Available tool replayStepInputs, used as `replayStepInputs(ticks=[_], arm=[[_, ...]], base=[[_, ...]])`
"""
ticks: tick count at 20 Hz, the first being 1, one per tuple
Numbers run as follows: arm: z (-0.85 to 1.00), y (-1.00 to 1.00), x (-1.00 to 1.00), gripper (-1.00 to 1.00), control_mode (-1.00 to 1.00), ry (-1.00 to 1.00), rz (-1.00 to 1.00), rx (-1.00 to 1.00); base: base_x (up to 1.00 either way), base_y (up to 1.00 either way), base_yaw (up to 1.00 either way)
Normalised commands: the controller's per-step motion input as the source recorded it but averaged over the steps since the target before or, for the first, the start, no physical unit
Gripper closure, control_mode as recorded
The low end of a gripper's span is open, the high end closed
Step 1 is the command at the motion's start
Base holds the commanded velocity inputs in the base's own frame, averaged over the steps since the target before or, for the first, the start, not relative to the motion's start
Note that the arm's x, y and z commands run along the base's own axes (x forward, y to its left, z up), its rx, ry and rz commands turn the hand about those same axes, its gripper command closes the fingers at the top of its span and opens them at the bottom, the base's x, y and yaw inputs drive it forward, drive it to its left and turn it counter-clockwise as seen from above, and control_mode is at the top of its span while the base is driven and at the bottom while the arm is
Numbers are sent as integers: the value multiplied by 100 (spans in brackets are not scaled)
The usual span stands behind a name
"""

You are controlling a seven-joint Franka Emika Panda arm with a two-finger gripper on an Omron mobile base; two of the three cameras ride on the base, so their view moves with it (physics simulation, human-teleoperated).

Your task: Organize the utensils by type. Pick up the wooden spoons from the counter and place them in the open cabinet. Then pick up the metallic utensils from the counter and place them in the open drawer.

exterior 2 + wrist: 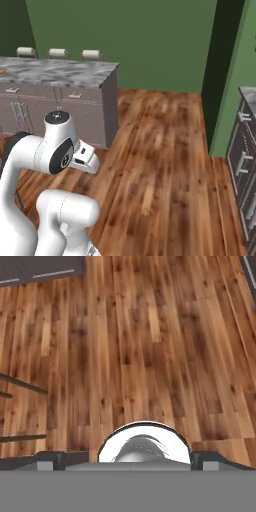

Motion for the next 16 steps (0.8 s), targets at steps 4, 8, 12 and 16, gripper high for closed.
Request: replayStepInputs(ticks=[4, 8, 12, 16], arm=[[0, 0, 0, -100, 100, 0, 0, 0], [0, 0, 0, -100, 100, 0, 0, 0], [0, 0, 0, -100, 100, 0, 0, 0], [0, 0, 0, -100, 100, 0, 0, 0]], base=[[100, 10, 0], [100, 15, 0], [100, 27, 0], [100, 37, 9]])
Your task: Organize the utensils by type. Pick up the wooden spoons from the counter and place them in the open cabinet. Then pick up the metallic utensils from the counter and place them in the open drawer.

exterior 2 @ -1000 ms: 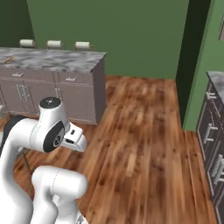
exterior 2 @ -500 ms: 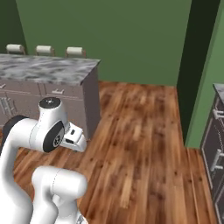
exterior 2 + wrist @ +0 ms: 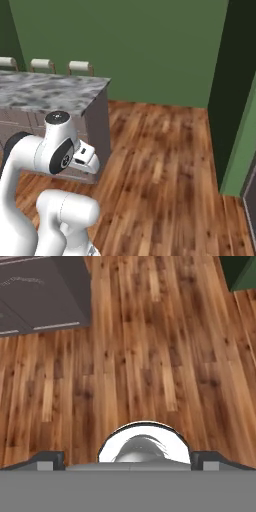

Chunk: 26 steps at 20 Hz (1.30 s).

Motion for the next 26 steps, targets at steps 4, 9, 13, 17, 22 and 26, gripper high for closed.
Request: replayStepInputs(ticks=[4, 9, 13, 17, 22, 26], arm=[[0, 0, 0, -100, 100, 0, 0, 0], [0, 0, 0, -100, 100, 0, 0, 0], [0, 0, 0, -100, 100, 0, 0, 0], [0, 0, 0, -100, 100, 0, 0, 0], [0, 0, 0, -100, 100, 0, 0, 0], [0, 0, 0, -100, 100, 0, 0, 0]], base=[[100, 30, 27], [89, 19, 51], [63, 7, 77], [66, 11, 72], [91, 34, 36], [100, 55, 0]])
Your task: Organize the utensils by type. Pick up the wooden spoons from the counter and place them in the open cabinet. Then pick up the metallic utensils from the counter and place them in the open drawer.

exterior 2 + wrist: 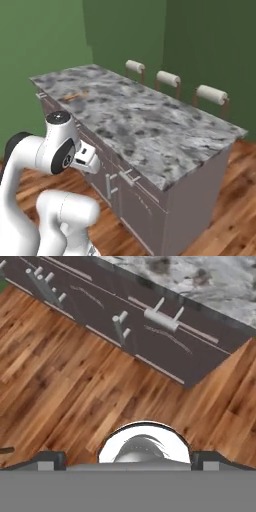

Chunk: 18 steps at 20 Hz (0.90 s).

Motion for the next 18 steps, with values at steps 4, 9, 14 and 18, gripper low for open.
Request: replayStepInputs(ticks=[4, 9, 14, 18], arm=[[0, 0, 0, -100, 100, 0, 0, 0], [0, 0, 0, -100, 100, 0, 0, 0], [0, 0, 0, -100, 100, 0, 0, 0], [0, 0, 0, -100, 100, 0, 0, 0]], base=[[100, 58, 0], [99, 60, -27], [91, 50, -50], [83, 52, -53]])
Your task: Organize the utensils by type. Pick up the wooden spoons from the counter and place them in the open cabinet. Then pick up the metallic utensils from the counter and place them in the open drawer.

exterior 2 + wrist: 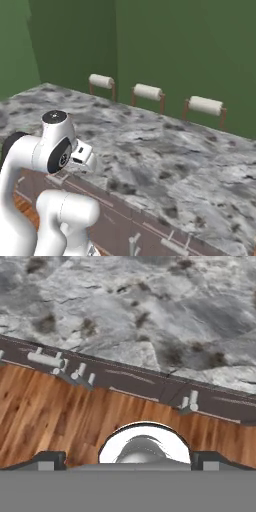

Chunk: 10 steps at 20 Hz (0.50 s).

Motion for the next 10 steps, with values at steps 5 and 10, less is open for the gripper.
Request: replayStepInputs(ticks=[5, 10], arm=[[0, 0, 0, -100, 100, 0, 0, 0], [0, 0, 0, -100, 100, 0, 0, 0]], base=[[53, 87, -29], [42, 96, -22]])
